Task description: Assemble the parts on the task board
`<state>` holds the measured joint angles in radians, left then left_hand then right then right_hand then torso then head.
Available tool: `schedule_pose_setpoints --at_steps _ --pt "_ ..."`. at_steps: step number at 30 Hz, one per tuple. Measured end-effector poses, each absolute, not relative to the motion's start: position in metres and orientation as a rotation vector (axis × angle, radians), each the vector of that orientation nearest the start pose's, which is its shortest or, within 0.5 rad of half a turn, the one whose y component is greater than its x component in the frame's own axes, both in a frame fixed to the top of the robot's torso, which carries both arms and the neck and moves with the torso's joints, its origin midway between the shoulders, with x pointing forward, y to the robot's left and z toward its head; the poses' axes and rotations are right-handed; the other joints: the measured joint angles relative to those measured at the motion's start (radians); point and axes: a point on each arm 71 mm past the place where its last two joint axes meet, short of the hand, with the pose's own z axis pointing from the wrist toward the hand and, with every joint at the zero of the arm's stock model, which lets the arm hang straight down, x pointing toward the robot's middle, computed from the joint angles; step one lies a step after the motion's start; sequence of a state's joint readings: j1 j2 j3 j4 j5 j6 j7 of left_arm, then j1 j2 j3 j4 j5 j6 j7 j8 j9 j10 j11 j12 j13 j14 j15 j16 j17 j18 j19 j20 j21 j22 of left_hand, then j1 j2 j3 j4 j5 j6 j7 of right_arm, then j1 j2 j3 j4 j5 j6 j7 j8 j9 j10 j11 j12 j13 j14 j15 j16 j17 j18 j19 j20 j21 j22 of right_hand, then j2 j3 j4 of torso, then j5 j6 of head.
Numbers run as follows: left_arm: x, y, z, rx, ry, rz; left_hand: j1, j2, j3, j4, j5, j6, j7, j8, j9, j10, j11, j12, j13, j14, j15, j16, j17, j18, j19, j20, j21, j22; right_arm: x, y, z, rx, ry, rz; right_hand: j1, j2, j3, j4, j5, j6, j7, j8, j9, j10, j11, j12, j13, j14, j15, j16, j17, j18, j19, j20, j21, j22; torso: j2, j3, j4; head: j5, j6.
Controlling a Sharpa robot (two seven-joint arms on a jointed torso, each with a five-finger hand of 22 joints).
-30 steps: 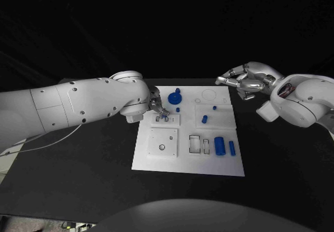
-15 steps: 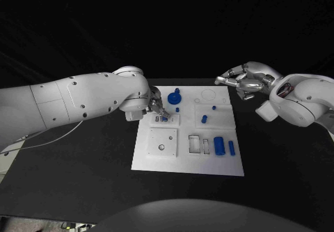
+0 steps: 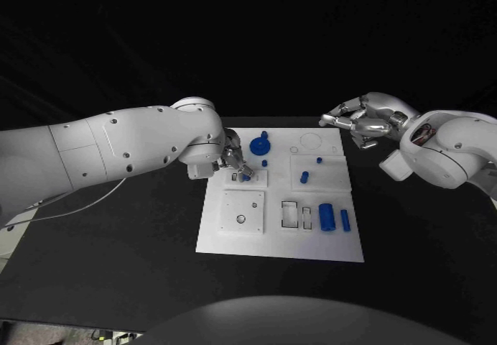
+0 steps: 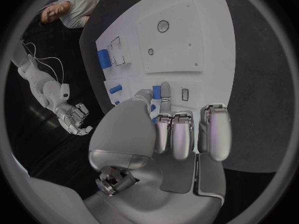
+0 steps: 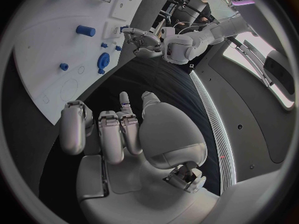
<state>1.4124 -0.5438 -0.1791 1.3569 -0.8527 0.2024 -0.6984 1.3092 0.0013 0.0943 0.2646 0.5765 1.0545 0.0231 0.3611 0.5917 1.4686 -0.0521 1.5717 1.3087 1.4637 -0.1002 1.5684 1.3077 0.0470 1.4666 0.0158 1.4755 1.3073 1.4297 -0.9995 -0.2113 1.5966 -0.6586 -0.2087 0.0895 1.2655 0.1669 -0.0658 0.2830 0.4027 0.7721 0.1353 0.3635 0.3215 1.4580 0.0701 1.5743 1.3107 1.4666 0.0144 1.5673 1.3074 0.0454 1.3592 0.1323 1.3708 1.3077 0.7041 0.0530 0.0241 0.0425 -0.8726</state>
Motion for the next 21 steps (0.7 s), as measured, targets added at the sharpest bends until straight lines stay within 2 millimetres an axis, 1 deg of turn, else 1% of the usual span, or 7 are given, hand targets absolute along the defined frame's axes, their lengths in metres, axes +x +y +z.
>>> schedule_pose_setpoints --at_steps 7,18,21 --pt "0.513 0.123 -0.186 -0.146 2.449 -0.312 0.001 -0.001 0.003 -0.003 -0.002 0.0 0.0 -0.002 0.001 0.0 0.0 0.0 0.0 0.0 0.0 0.0 0.0 0.0 0.0 0.0 0.0 0.0 0.482 -0.256 -0.14 0.427 1.78 1.062 0.001 0.001 0.0 0.0 0.0 0.0 0.0 0.0 0.0 0.0 0.0 0.0 0.0 0.0 0.0 0.0 0.0 0.0 0.0 0.0 0.0 0.0 0.0 -0.0002 0.0002 0.0 0.0" --pt "0.52 0.12 -0.187 -0.143 2.456 -0.293 0.001 -0.001 0.008 0.001 -0.003 0.0 0.0 -0.006 0.003 0.0 0.0 0.0 0.0 0.0 0.0 0.0 0.0 0.0 0.0 0.0 0.0 0.0 0.482 -0.255 -0.14 0.426 1.781 1.064 0.001 0.001 0.0 0.0 0.0 0.0 0.0 0.0 0.0 0.0 0.0 0.0 -0.001 0.0 0.0 0.0 0.0 0.0 0.0 0.0 0.0 0.0 0.001 -0.0002 -0.0006 0.001 0.0" --pt "0.522 0.12 -0.188 -0.142 2.459 -0.287 0.001 -0.001 0.009 0.003 -0.008 0.0 0.0 -0.006 0.005 0.0 0.0 0.0 0.0 0.0 0.0 0.0 0.0 0.0 0.0 0.0 0.0 0.0 0.482 -0.255 -0.14 0.426 1.782 1.064 0.001 0.001 0.0 0.0 0.0 0.0 0.0 0.0 0.0 0.0 0.0 0.001 -0.001 0.0 0.0 0.0 0.0 0.0 0.0 0.0 0.0 0.0 0.001 -0.0002 -0.0008 0.001 0.0"
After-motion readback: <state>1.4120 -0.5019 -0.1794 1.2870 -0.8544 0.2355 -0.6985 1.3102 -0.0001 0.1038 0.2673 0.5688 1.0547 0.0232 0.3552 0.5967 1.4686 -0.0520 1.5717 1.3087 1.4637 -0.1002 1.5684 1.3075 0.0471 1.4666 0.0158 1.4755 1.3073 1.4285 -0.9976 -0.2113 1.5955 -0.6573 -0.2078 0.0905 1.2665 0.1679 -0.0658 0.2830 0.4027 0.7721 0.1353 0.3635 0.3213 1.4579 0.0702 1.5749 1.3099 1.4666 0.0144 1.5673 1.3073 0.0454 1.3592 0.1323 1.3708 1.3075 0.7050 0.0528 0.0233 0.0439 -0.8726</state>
